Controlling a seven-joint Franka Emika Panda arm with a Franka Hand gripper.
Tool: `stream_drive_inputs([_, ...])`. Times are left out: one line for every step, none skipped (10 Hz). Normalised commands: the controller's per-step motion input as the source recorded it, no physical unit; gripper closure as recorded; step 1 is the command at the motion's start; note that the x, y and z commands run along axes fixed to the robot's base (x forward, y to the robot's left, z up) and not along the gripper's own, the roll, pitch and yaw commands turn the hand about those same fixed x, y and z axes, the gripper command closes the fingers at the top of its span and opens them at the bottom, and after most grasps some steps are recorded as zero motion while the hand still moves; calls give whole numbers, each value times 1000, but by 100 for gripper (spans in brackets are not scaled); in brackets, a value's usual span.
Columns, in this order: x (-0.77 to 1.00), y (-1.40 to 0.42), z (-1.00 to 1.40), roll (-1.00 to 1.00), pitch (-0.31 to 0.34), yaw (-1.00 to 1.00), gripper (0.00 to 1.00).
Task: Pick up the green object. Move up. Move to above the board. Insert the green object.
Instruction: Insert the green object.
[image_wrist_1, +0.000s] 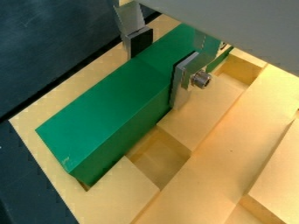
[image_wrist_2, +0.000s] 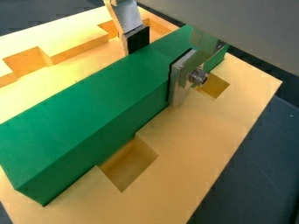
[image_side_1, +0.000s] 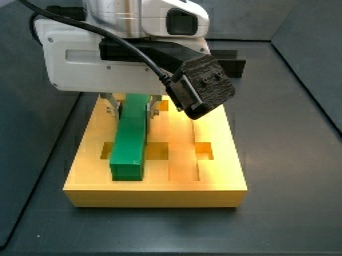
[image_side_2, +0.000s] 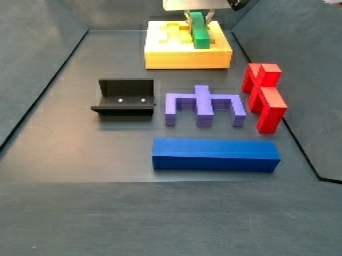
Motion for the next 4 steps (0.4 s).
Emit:
stream_drive_inputs([126, 0, -806, 277, 0, 0, 100])
stream_drive_inputs([0, -6, -783, 280, -11, 0, 100])
stream_drive_inputs([6, 0, -320, 111, 0, 0, 100])
stream_drive_inputs([0, 0, 0, 0, 0, 0, 100])
